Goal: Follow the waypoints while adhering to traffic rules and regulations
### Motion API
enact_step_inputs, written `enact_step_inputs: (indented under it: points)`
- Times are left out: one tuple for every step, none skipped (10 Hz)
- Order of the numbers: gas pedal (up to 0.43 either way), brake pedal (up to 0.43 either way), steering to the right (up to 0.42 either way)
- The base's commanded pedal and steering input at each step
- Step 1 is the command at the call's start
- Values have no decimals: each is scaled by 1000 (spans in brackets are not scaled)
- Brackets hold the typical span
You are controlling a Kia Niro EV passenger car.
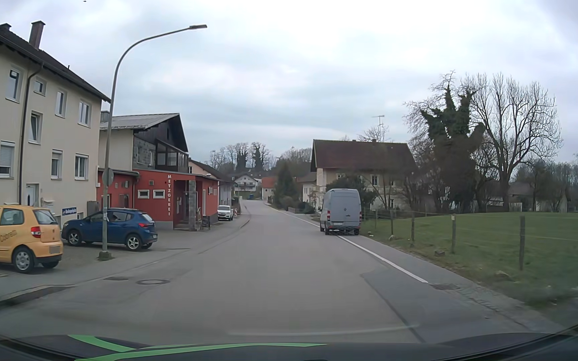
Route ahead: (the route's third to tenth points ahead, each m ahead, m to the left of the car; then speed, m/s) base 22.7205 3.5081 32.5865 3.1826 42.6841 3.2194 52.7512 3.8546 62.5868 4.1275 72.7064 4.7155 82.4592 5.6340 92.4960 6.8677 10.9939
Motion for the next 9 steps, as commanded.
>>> enact_step_inputs:
  points:
    - [0, 0, -4]
    - [0, 0, -4]
    - [0, 0, -3]
    - [0, 0, -3]
    - [0, 0, -2]
    - [0, 0, -2]
    - [0, 0, -2]
    - [0, 0, -2]
    - [0, 0, -2]
